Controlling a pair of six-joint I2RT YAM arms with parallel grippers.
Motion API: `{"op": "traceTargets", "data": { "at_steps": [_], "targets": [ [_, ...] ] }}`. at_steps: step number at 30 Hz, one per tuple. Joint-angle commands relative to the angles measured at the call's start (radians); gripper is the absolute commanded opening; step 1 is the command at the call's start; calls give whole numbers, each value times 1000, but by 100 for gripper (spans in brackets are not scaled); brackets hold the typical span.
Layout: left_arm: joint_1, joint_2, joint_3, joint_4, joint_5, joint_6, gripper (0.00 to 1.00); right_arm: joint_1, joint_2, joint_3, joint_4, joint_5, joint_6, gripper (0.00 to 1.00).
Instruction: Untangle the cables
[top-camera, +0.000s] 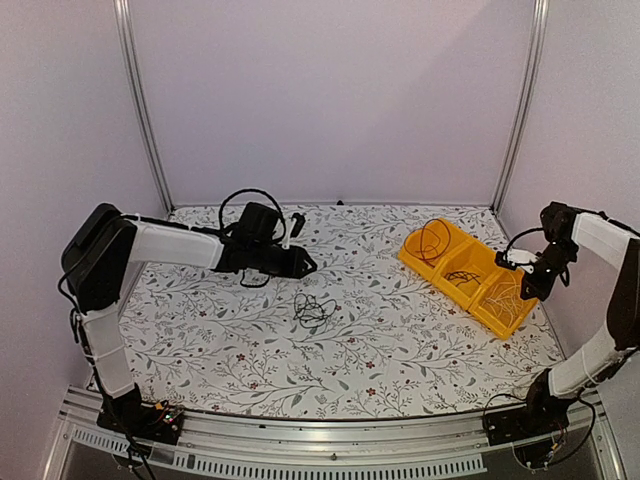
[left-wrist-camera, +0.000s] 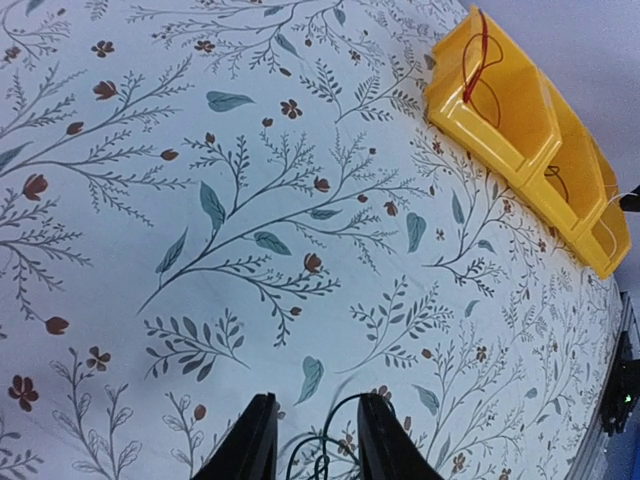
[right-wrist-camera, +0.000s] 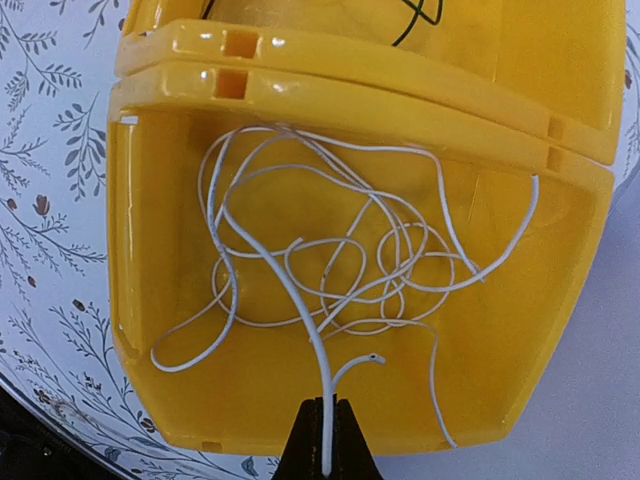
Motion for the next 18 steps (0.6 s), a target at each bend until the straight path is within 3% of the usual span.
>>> {"op": "traceTargets", "data": {
  "at_steps": [1, 6, 9, 18],
  "targets": [
    [15, -45, -33, 17, -12, -24, 27, -4, 147, 100, -68, 53, 71, 0],
    [15, -75, -68, 24, -25, -34, 26, -4, 271, 197, -109, 22, 134, 2],
    [14, -89, -84, 26, -31, -35, 26, -3, 314, 215, -125, 27, 144, 8],
    [16, -160, -108, -27, -64, -24, 27, -3, 272, 423, -353, -3, 178, 51]
  ]
}}
